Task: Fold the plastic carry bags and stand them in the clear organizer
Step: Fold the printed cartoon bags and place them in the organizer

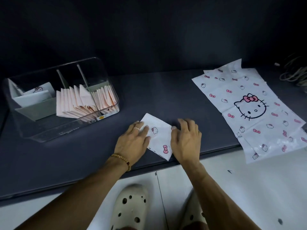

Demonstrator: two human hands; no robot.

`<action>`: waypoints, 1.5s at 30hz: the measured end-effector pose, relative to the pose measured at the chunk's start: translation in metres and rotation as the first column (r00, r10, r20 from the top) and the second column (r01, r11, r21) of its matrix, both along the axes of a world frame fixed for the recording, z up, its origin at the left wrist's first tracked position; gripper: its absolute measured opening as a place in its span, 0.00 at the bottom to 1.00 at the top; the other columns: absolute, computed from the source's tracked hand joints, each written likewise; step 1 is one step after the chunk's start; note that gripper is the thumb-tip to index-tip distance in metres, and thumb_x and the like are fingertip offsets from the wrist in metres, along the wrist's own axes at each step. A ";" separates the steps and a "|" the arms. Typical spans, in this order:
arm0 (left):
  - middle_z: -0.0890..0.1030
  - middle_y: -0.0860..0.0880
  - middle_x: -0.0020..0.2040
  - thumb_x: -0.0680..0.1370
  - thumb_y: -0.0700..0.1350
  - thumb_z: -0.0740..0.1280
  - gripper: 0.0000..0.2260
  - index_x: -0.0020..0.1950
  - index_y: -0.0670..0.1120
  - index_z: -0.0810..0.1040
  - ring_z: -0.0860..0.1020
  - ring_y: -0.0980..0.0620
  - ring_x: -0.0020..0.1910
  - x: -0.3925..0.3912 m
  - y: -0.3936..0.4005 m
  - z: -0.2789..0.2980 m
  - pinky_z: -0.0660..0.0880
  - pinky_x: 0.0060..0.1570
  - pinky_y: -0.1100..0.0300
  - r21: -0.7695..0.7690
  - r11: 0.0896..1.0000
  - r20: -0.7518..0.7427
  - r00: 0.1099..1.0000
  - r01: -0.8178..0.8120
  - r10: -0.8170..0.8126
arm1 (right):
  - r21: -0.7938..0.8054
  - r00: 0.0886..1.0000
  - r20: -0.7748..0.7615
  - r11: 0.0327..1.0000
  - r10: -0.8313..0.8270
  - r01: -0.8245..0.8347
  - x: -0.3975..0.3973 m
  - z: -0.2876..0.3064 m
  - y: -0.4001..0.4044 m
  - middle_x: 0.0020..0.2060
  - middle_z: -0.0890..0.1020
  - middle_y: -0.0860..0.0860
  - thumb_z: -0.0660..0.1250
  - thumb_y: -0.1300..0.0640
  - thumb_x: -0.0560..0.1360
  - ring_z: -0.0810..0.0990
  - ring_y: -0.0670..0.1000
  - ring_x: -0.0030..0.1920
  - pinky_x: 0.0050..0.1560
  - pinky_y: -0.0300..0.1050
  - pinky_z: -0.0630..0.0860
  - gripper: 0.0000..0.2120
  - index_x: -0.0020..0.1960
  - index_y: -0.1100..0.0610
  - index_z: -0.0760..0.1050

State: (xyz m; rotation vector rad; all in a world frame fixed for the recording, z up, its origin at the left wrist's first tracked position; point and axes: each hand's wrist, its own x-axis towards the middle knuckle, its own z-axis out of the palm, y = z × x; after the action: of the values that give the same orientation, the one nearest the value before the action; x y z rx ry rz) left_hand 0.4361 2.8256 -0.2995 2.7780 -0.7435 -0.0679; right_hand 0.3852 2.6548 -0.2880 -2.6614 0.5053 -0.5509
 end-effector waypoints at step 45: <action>0.38 0.45 0.78 0.70 0.76 0.39 0.45 0.77 0.47 0.38 0.33 0.52 0.75 0.033 0.024 -0.005 0.35 0.72 0.57 0.283 0.856 -0.157 0.901 0.432 -0.403 | -0.065 0.656 -0.447 0.709 0.608 -0.702 -0.042 0.006 0.002 0.75 0.63 0.52 0.65 0.44 0.69 0.61 0.54 0.74 0.71 0.53 0.60 0.37 0.75 0.56 0.62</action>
State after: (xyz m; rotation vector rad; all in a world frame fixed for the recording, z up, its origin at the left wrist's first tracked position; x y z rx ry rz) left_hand 0.4693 2.8497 -0.3046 2.8116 -1.4121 -0.4314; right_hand 0.3429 2.6564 -0.2823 -2.9072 -0.4932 0.1791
